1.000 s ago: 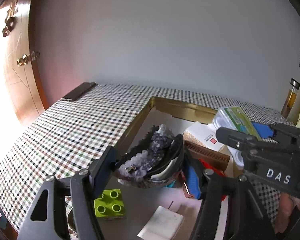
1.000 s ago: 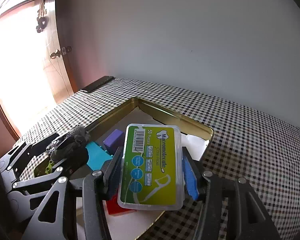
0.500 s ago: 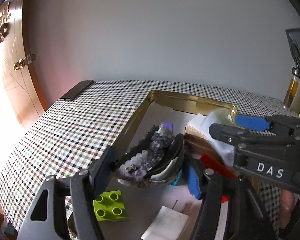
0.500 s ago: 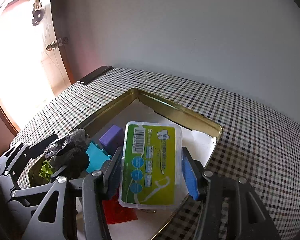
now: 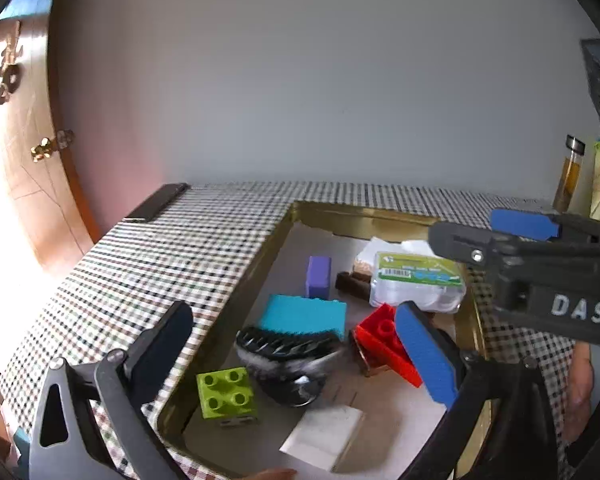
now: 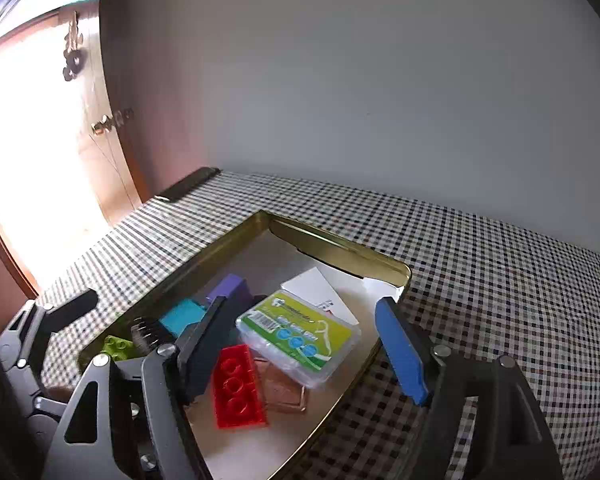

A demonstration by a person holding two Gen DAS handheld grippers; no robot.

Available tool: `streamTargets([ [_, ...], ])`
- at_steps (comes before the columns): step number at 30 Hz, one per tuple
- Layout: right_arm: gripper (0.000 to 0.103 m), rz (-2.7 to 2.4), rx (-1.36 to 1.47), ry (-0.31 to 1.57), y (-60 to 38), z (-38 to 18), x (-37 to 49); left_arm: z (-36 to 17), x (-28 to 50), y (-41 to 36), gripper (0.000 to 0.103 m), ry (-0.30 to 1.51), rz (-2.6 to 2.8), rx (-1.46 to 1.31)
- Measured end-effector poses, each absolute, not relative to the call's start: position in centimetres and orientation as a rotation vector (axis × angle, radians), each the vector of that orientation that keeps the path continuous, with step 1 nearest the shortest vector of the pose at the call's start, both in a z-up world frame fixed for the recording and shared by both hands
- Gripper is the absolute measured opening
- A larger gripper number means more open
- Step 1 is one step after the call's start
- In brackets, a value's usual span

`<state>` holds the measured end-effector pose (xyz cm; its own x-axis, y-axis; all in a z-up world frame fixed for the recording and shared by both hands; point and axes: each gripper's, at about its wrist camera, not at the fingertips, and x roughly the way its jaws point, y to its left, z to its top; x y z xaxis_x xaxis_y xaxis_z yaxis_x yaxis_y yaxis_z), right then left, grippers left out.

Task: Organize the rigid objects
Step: 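Withdraw both open tools from the tray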

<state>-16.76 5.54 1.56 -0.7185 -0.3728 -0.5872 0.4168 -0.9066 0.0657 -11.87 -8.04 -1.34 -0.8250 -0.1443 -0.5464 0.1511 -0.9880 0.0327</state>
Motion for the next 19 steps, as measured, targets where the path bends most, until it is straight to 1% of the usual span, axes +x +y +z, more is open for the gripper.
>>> streamTargets([
  [7, 0.079, -2.561, 0.796, 0.088, 5.6, 2.7, -14.8, -0.5, -10.8, -9.8, 0.103, 0.056, -2.821, 0.819],
  [19, 0.079, -2.530, 0.813, 0.094, 5.3, 1.8, -14.2, -0.5, -9.7, -11.1, 0.102, 0.072, -2.771, 0.767],
])
